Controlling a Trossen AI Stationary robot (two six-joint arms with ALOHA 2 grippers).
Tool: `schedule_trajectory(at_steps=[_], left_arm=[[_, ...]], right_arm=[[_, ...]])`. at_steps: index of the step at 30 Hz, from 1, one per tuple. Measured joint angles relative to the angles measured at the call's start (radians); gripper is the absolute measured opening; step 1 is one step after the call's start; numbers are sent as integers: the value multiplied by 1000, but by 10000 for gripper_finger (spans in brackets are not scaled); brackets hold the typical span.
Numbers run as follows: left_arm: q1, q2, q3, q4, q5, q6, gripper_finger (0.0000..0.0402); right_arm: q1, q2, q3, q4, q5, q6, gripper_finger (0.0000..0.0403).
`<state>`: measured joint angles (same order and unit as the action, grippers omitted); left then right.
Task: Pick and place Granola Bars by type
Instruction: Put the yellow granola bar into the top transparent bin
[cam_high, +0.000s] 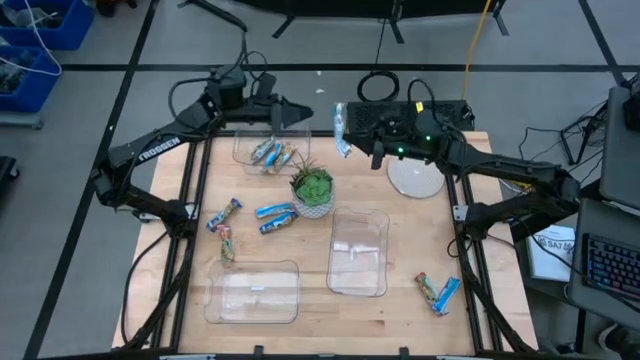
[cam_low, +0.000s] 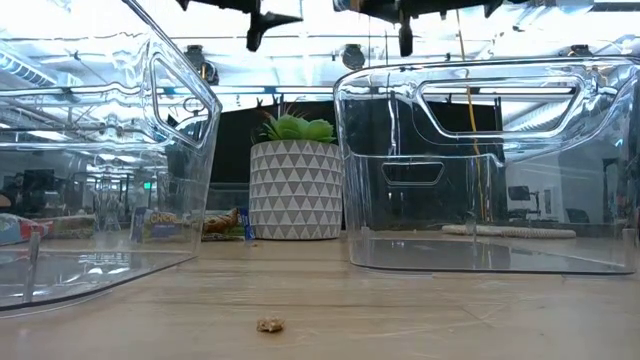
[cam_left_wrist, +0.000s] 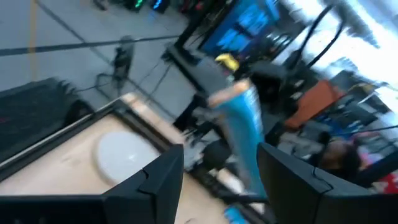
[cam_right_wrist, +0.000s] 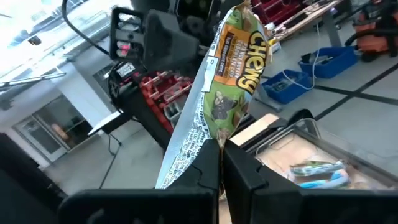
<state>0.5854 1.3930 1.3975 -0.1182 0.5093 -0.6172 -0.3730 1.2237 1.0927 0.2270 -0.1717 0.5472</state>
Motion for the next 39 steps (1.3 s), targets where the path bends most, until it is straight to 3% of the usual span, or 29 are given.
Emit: schedule_trajectory(at_steps=[12, 25, 28, 33, 39], left_arm=[[-81, 13, 0, 14, 14, -17, 207], [-148, 108, 0, 77, -49, -31, 204], [-150, 108, 0, 81, -37, -52, 173], [-162, 111, 0, 98, -29, -37, 43], [-162, 111, 0, 144, 15, -95, 40]], right_arm=[[61, 92, 0, 121, 41, 47, 0], [81, 139, 0, 181, 39, 72, 0], [83, 139, 0, 181, 36, 73, 1], [81, 140, -1, 194, -35, 22, 30], [64, 121, 0, 191, -122, -37, 104]])
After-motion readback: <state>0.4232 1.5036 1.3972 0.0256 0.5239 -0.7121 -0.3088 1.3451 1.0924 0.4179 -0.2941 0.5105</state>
